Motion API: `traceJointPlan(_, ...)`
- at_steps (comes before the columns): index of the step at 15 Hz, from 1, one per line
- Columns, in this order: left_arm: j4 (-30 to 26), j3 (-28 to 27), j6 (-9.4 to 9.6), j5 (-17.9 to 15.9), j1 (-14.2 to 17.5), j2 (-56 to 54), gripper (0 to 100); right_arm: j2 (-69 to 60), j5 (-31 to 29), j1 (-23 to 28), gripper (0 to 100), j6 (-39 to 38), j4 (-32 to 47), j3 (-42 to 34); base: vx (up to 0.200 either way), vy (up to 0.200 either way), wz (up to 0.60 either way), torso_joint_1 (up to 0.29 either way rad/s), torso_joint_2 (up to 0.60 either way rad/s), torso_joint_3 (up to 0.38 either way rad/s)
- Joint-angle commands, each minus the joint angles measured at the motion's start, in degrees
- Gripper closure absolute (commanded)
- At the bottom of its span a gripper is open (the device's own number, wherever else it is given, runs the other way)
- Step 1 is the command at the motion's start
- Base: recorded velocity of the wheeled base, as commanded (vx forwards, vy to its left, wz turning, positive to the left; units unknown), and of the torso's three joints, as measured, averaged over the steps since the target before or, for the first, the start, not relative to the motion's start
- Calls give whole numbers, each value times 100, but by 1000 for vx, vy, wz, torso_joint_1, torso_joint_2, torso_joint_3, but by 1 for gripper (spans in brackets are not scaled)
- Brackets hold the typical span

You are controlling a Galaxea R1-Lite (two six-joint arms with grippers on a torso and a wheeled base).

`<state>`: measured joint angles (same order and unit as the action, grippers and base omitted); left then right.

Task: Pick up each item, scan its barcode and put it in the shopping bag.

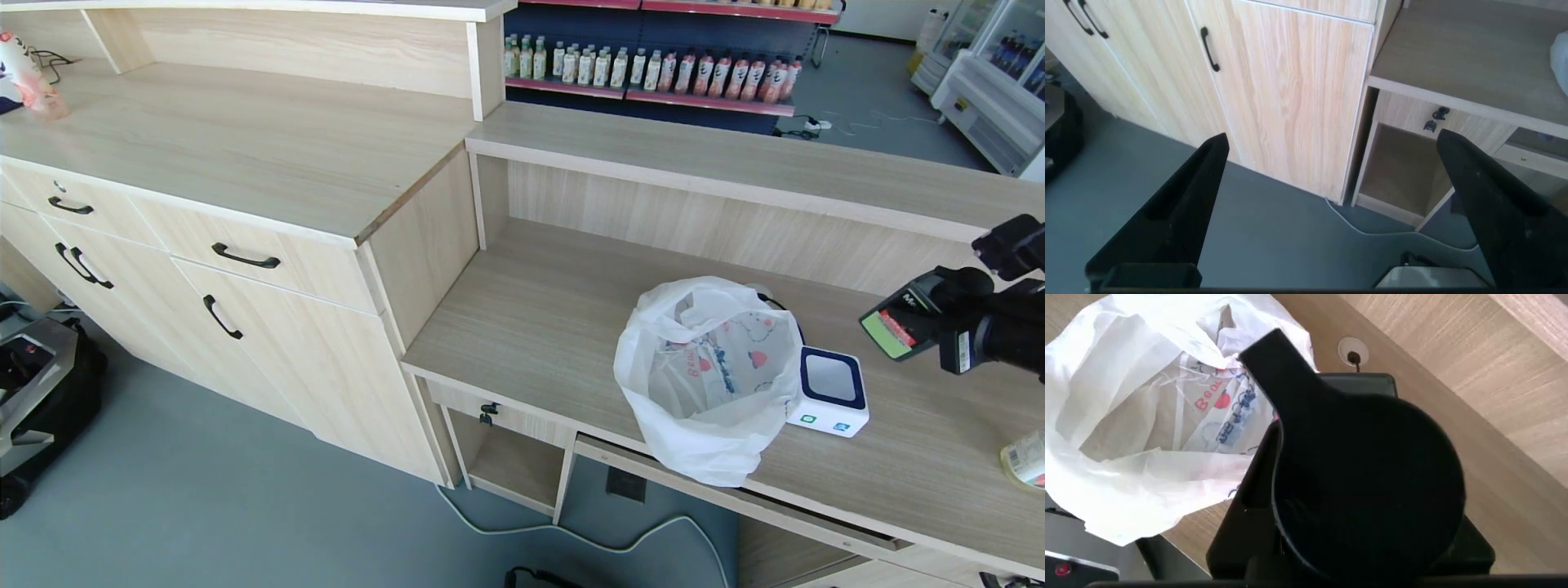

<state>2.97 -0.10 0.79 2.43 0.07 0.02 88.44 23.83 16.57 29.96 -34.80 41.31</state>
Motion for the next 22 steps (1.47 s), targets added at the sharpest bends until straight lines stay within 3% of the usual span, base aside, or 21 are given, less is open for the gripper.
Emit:
traceJointPlan(1, 1, 1, 0, 4, 1, -2, 0, -407, 7, -145, 100, 132, -149, -124, 0, 0, 0, 0, 0, 0)
traceJointPlan(5, 1, 1, 0, 4, 1, -2, 0, -213, 78, -268, 100, 607, -615, -159, 0, 0, 0, 0, 0, 0)
traceJointPlan(7, 1, 1, 0, 4, 1, -2, 0, 279, 412, -391, 100, 713, -1415, -150, 0, 0, 600, 2, 0, 0)
traceJointPlan(10, 1, 1, 0, 4, 1, -2, 0, 1290, 394, -681, 100, 695, -2057, 290, 0, 0, 600, 4, 2, 6)
traceJointPlan(15, 1, 1, 0, 4, 1, -2, 0, 2406, 377, -1112, 100, -184, -1872, 588, 0, 0, 0, 0, 0, 0)
traceJointPlan(22, 1, 1, 0, 4, 1, -2, 0, 3249, 377, -1305, 100, -158, -1723, 527, 0, 0, 0, 0, 0, 0)
